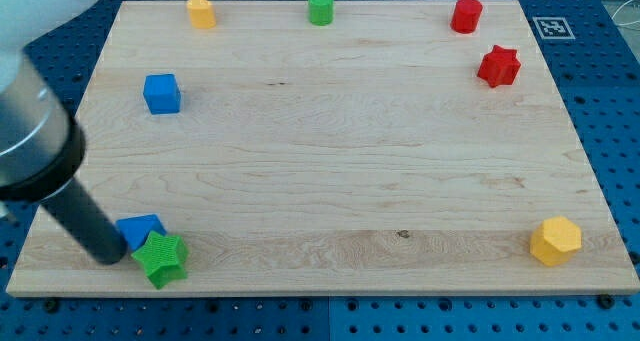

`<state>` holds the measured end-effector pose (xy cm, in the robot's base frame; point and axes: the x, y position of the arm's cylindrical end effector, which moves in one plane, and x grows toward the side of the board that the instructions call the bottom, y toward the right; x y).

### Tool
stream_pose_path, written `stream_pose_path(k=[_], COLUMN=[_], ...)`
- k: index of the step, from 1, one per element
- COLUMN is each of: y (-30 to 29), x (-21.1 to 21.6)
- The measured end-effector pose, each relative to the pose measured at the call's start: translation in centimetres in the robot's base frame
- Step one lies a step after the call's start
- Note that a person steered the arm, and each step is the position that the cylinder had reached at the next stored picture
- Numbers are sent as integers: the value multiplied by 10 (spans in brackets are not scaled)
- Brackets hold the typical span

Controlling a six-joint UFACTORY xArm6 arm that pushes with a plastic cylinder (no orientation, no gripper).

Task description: Slide the blue triangle towards the bottom center

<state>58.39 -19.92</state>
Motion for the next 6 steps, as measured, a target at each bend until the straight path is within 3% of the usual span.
stream_pose_path(k=[2,5,6], y=[47,193,199], x=[-30,-45,-70])
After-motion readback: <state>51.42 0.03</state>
